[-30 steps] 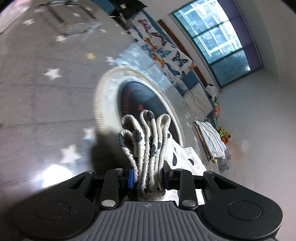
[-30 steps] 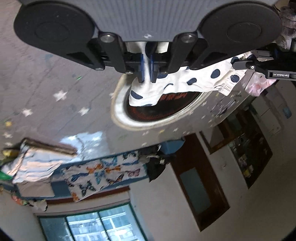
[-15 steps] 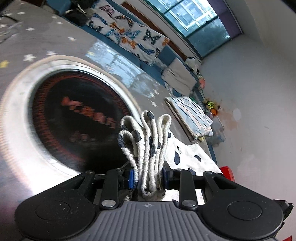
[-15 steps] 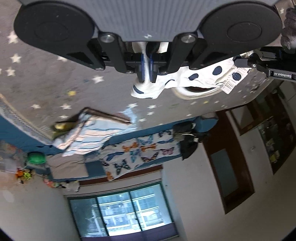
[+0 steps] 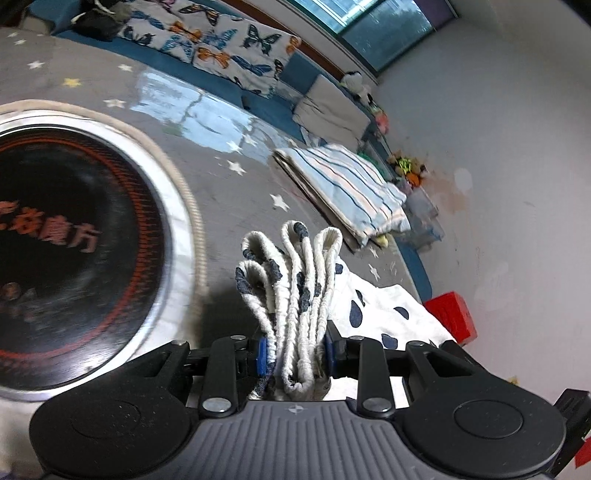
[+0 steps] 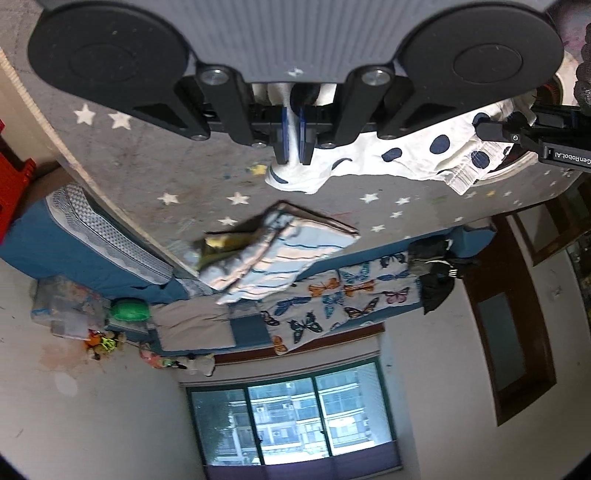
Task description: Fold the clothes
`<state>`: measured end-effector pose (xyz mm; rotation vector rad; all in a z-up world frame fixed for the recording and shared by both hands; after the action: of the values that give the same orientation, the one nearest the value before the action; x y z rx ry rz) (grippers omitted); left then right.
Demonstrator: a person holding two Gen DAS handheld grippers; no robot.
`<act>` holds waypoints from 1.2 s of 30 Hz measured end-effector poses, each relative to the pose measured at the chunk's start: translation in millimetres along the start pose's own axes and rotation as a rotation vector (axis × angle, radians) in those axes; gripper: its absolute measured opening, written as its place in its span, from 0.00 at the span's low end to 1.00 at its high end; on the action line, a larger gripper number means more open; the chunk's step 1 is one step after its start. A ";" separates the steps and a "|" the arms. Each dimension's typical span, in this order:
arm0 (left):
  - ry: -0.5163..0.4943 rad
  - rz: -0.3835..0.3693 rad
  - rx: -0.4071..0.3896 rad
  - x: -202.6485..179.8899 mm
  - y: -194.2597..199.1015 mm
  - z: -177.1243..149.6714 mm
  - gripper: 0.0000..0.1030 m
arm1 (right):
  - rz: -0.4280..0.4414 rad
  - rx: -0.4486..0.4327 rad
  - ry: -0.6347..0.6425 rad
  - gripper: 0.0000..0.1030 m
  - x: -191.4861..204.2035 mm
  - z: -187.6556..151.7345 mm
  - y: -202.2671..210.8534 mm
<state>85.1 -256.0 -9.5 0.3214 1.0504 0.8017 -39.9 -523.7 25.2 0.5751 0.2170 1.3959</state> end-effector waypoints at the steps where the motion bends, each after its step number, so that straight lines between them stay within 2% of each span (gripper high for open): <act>1: -0.010 0.003 0.004 -2.1 -3.9 -0.3 0.30 | -0.006 0.001 -0.002 0.05 -3.1 -1.3 -1.2; 9: -0.039 0.041 0.034 -3.5 -19.5 -5.1 0.31 | -0.032 0.047 -0.019 0.05 -18.1 -19.5 -12.1; 12: -0.030 0.059 0.039 1.5 -18.7 -5.1 0.36 | -0.025 0.069 -0.018 0.07 -19.5 -24.1 -12.2; 15: -0.025 0.065 0.030 4.3 -15.0 -2.7 0.40 | -0.024 0.078 -0.009 0.14 -18.9 -25.2 -12.1; 21: -0.023 0.066 -0.012 0.5 -1.9 6.7 0.54 | -0.036 0.051 0.014 0.16 -14.4 -14.3 -12.4; 23: -0.025 0.067 -0.040 -2.5 3.0 10.3 0.54 | -0.037 0.042 0.015 0.16 -12.9 -8.9 -15.1; 25: -0.047 0.066 -0.088 -8.5 8.1 14.6 0.49 | -0.030 0.049 0.017 0.17 -10.0 -5.8 -21.7; 26: -0.062 0.053 -0.111 -12.1 10.3 16.5 0.43 | -0.026 0.053 0.019 0.18 -8.5 -4.3 -25.1; 27: -0.067 0.031 -0.118 -15.5 10.2 18.5 0.29 | -0.023 0.062 0.024 0.21 -6.4 -3.4 -29.7; 28: -0.067 0.006 -0.119 -18.7 9.1 20.6 0.24 | -0.021 0.071 0.030 0.24 -4.3 -2.5 -34.2; 32: -0.066 -0.112 -0.086 -29.3 -3.7 26.7 0.20 | -0.013 0.107 0.057 0.25 6.1 -1.2 -52.6; 34: -0.062 -0.144 -0.050 -32.3 -15.4 27.8 0.19 | -0.009 0.120 0.068 0.25 11.0 -1.2 -59.8; 36: -0.050 -0.135 -0.024 -32.7 -28.9 28.0 0.19 | -0.003 0.128 0.075 0.25 15.2 -1.4 -65.4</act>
<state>113.5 -295.6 8.0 0.2466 1.0039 0.6817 18.6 -512.9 -5.9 0.6283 0.3700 1.4085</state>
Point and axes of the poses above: each gripper's, at about its wrist camera, not at the fingertips, and y roughly against the way its jaws point, x to its left, z to its top, the point moved 1 cm from there along -y, roughly the way its jaws point, and after that the axes turned 1 degree about y, right-handed, at the moved point
